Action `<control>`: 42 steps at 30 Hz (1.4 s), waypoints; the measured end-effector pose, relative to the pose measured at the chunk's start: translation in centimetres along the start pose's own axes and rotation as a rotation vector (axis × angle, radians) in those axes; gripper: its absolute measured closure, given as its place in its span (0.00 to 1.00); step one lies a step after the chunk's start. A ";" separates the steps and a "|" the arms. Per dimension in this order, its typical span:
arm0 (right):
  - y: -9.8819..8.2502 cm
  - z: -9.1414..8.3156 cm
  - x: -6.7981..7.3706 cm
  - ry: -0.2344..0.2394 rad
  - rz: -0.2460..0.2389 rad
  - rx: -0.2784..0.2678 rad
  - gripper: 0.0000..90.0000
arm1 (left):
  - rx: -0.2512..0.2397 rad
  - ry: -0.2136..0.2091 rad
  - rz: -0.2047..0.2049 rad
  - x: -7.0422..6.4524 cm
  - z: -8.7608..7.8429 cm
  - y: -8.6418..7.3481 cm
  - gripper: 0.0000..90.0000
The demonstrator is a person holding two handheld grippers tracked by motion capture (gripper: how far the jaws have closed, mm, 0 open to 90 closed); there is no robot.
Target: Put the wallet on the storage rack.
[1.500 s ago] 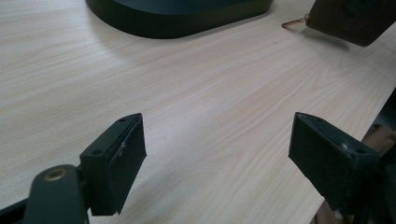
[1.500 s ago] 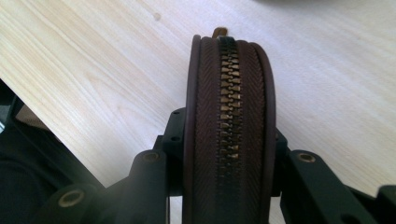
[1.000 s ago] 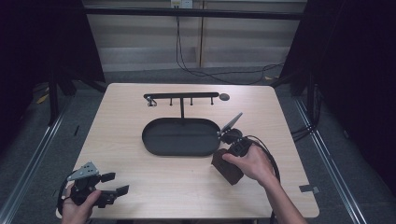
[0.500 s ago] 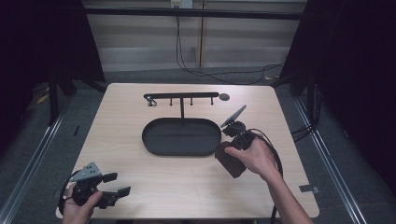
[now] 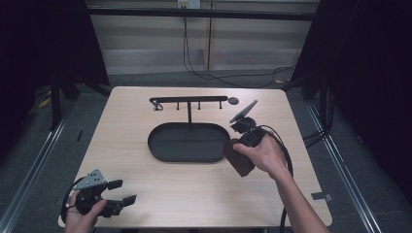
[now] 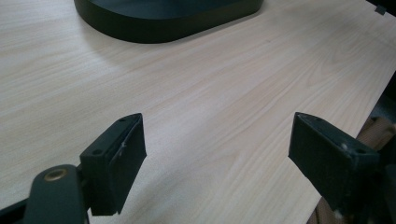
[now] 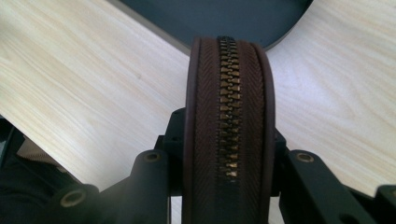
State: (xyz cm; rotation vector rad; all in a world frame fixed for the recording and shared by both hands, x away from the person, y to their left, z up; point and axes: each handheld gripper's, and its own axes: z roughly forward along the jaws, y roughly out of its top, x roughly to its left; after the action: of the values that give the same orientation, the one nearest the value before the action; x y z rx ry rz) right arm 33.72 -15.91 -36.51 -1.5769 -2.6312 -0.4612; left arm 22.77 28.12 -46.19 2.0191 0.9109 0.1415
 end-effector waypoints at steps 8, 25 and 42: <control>1.2 -0.6 -0.5 -0.009 0.016 -0.010 0.72 | 0.001 -0.008 0.005 -0.1 -0.1 -0.1 0.21; 4.4 -0.9 -0.4 -0.035 0.020 -0.023 0.73 | 0.000 -0.010 0.002 0.1 -0.1 -0.1 0.21; 7.1 -0.4 -0.9 0.018 0.090 -0.094 0.73 | 0.002 -0.007 0.000 0.2 0.1 0.1 0.21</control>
State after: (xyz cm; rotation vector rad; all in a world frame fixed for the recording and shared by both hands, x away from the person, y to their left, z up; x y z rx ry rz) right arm 40.21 -13.66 -34.63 -1.7009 -2.5479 -0.5993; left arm 22.97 28.15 -46.25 2.0203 0.9070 0.1329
